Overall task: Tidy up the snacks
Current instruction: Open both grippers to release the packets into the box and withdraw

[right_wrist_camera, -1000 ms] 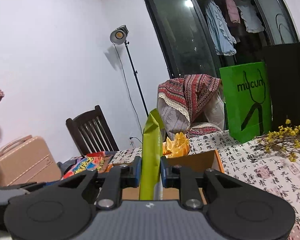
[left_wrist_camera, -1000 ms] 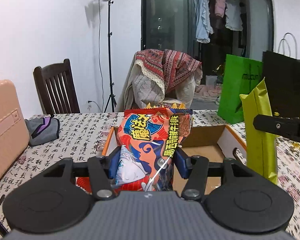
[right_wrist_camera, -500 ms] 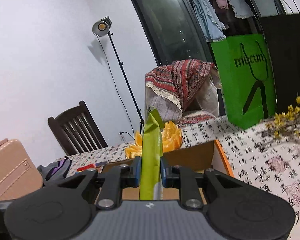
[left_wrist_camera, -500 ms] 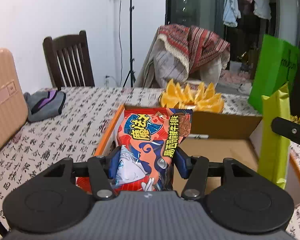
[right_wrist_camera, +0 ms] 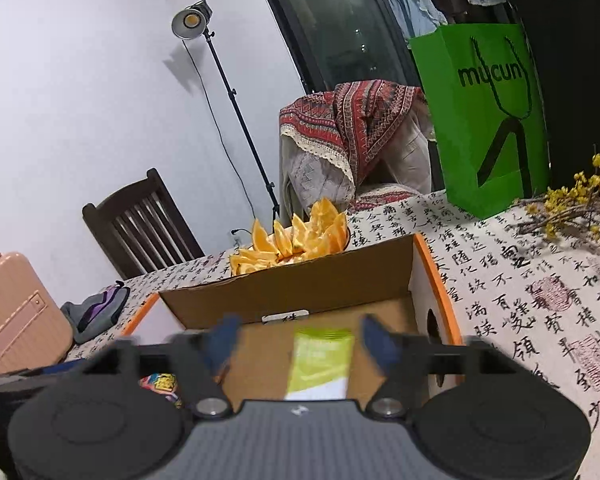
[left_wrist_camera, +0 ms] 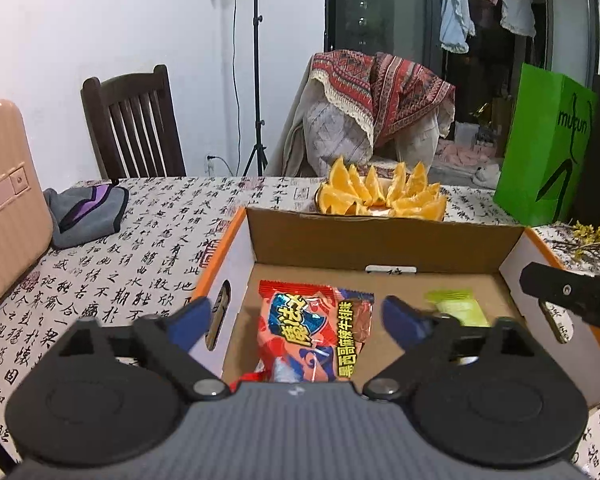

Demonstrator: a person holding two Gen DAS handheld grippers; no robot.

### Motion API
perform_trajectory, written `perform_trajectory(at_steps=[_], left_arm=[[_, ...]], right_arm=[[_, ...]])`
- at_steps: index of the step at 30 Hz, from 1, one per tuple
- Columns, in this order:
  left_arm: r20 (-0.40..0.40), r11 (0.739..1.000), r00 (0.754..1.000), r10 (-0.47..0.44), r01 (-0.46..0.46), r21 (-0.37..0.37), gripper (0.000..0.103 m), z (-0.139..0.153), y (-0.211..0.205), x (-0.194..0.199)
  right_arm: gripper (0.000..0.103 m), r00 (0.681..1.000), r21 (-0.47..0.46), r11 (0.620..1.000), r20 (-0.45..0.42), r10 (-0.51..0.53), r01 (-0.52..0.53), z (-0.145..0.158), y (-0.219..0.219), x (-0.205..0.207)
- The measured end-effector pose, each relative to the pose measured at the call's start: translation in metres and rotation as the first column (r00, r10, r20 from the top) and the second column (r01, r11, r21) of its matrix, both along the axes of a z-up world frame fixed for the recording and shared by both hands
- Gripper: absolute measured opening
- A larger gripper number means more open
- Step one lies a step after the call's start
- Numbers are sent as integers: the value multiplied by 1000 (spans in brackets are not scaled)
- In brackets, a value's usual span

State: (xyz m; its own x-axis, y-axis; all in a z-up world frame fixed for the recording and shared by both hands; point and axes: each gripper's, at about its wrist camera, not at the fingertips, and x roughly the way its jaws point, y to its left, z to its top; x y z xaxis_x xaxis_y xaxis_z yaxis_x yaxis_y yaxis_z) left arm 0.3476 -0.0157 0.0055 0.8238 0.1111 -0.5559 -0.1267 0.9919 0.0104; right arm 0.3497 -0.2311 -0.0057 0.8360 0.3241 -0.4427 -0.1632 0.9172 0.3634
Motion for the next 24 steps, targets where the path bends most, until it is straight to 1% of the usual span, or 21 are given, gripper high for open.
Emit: perform_trajectory(at_steps=[4, 5, 13, 15, 19, 22, 24], left_arm=[[-15, 1000, 1000, -8, 8, -13, 103, 2, 0, 0], [-22, 1000, 1000, -9, 9, -17, 103, 2, 0, 1], [-40, 1000, 999, -2, 1, -14, 103, 7, 3, -4], [-47, 1000, 999, 15, -15, -5, 103, 11, 5, -7], [-30, 1000, 1000, 8, -9, -19, 103, 23, 9, -20], [-20, 999, 1000, -10, 9, -42, 103, 33, 12, -32], [-9, 999, 1000, -17, 17, -42, 103, 38, 12, -40]], right_arm=[[97, 1000, -21, 1000, -6, 9, -9, 4, 0, -3], [103, 1000, -23, 1000, -10, 10, -10, 5, -1, -4], [103, 999, -26, 999, -40, -21, 20, 12, -10, -9], [103, 999, -36, 999, -39, -20, 19, 15, -10, -13], [103, 1000, -67, 998, -14, -12, 11, 27, -8, -26], [103, 1000, -74, 997, 6, 9, -9, 35, -4, -37], [103, 999, -86, 996, 12, 31, -30, 40, -1, -45]])
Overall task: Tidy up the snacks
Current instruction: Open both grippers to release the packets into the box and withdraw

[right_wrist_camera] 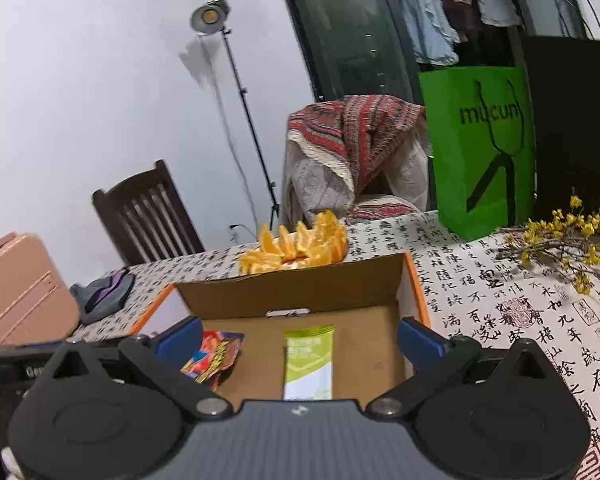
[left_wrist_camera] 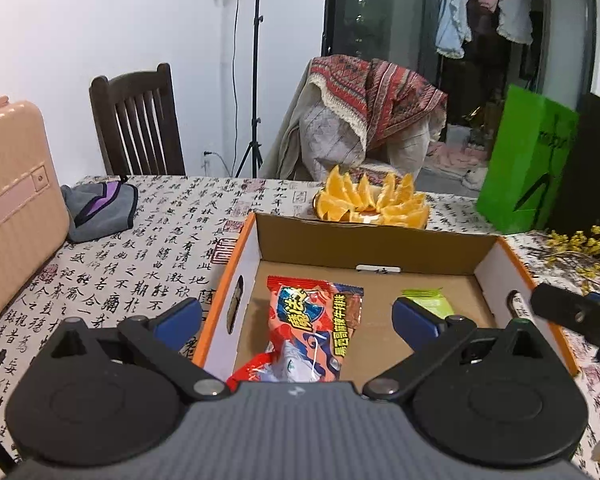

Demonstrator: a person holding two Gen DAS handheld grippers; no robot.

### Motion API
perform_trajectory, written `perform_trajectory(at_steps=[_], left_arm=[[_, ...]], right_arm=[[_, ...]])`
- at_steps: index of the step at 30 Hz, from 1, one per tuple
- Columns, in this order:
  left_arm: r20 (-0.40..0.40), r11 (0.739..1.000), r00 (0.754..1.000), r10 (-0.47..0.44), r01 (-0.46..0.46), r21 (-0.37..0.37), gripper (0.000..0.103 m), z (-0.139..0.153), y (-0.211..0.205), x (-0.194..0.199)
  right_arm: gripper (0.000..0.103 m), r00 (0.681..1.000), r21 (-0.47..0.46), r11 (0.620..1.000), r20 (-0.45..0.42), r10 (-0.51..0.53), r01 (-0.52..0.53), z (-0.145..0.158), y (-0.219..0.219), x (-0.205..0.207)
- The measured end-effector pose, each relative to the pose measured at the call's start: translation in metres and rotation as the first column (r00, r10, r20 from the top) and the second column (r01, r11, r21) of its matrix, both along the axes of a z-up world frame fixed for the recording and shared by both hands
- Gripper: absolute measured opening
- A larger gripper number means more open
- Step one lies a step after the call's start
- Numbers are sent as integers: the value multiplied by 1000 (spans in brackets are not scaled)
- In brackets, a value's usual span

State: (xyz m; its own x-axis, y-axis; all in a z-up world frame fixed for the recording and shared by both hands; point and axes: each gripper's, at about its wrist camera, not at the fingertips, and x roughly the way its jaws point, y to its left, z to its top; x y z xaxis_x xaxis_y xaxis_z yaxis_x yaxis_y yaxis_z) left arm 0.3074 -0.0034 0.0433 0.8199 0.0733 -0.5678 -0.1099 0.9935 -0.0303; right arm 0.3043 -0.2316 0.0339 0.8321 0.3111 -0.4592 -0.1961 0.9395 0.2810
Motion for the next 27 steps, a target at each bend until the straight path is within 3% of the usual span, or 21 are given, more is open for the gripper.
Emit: perform_trajectory(at_steps=[14, 27], left_arm=[[54, 998, 998, -34, 32, 50, 103, 12, 1, -77], [90, 997, 993, -73, 71, 32, 103, 7, 11, -152]], right_arm=[[103, 998, -58, 997, 45, 47, -44, 16, 9, -69], [103, 996, -60, 995, 42, 77, -74, 7, 6, -145]])
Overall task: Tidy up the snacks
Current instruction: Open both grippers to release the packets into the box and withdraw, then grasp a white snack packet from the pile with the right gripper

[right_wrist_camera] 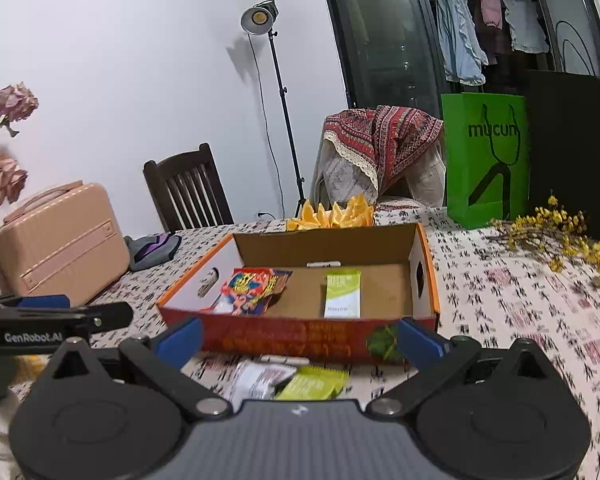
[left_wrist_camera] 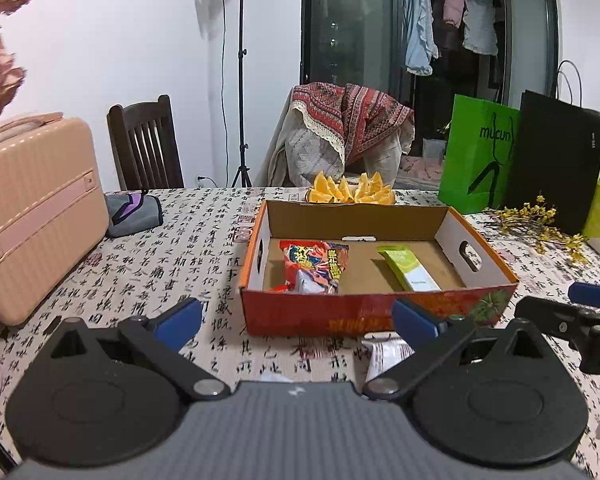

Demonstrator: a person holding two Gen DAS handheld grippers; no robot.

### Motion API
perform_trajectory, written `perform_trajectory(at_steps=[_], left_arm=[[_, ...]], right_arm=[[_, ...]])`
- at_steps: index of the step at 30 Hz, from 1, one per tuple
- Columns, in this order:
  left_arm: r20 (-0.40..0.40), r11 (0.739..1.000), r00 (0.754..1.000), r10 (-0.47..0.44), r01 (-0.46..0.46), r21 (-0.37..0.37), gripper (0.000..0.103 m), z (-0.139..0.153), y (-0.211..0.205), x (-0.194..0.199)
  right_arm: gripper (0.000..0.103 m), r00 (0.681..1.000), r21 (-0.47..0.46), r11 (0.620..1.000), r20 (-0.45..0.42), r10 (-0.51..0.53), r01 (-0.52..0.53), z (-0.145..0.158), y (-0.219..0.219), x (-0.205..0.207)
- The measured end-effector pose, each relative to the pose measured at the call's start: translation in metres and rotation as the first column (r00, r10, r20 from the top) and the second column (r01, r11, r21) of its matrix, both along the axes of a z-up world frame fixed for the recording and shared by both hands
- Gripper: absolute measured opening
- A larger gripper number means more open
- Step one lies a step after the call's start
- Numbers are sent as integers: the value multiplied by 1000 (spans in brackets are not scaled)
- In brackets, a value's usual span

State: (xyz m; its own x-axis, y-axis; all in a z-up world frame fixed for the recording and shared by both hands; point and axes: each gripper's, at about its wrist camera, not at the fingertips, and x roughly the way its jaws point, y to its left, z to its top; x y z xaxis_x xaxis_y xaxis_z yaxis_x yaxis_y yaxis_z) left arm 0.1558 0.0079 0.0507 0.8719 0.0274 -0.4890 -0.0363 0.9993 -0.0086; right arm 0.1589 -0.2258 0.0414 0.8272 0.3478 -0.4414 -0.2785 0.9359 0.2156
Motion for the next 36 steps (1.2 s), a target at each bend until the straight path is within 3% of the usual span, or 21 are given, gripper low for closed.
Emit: perform_trajectory(at_steps=[11, 26, 32, 36], left_arm=[[18, 998, 1000, -11, 12, -56, 103, -23, 20, -52], [-30, 998, 999, -26, 24, -63, 103, -70, 49, -87], [-30, 998, 999, -27, 25, -63, 103, -73, 54, -95], [-33, 998, 999, -24, 22, -64, 103, -75, 55, -95]], right_arm=[[103, 1000, 45, 999, -13, 21, -20, -19, -8, -47], [103, 985, -86, 994, -165, 47, -62, -75, 4, -73], [95, 980, -130, 987, -190, 65, -91, -88, 15, -68], [82, 976, -149, 984, -208, 65, -97, -97, 24, -55]])
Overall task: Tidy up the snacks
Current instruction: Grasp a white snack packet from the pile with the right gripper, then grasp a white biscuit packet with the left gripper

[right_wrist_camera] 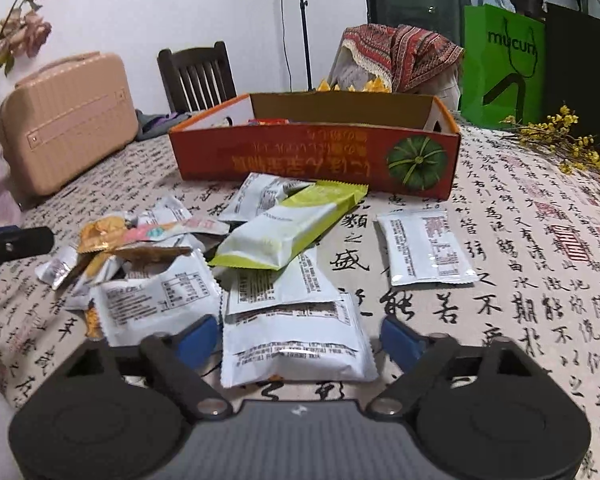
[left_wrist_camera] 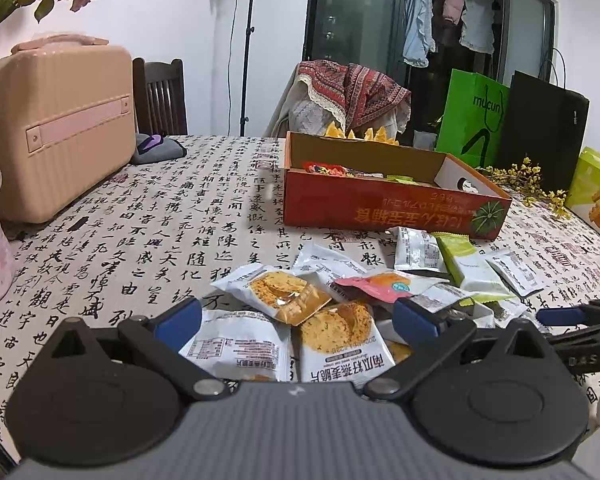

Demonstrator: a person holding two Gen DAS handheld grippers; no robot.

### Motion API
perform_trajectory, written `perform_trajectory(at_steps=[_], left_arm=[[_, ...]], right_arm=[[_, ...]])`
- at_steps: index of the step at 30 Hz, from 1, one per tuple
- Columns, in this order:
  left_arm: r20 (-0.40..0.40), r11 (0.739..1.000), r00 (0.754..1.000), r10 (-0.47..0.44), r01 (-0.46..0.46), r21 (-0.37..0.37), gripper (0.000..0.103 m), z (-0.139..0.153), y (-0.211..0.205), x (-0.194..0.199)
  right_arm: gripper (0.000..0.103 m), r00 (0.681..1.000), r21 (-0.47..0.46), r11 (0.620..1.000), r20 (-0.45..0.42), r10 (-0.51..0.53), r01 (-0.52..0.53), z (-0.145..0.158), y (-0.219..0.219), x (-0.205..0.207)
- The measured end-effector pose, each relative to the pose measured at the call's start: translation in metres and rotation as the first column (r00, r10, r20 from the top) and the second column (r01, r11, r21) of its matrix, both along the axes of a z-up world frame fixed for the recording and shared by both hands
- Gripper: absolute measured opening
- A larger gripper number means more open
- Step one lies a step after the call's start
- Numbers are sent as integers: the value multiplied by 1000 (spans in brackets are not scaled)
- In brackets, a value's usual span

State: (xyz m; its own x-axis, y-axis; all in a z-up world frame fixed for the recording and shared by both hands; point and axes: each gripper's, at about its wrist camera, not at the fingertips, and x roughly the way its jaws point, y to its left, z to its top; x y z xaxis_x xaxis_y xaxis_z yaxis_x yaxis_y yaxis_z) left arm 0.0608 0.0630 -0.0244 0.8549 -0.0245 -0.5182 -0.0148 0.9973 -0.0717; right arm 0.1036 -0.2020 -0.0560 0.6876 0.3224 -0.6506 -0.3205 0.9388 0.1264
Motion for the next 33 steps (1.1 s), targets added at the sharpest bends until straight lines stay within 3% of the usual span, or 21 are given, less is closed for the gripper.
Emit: perform_trajectory(at_steps=[6, 11, 23, 33], left_arm=[[-12, 1000, 1000, 10, -10, -6, 103, -3, 2, 3], [-20, 1000, 1000, 0, 0, 0, 103, -5, -1, 4], [-40, 1000, 999, 15, -15, 17, 103, -8, -2, 8], [-133, 991, 983, 123, -115, 65, 103, -24, 19, 22]], right_arm=[[74, 999, -35, 999, 35, -12, 13, -6, 4, -4], [63, 999, -4, 1000, 46, -7, 7, -3, -3, -10], [63, 979, -121, 992, 203, 0, 25, 11, 3, -40], [63, 963, -83, 990, 253, -87, 111, 20, -23, -42]])
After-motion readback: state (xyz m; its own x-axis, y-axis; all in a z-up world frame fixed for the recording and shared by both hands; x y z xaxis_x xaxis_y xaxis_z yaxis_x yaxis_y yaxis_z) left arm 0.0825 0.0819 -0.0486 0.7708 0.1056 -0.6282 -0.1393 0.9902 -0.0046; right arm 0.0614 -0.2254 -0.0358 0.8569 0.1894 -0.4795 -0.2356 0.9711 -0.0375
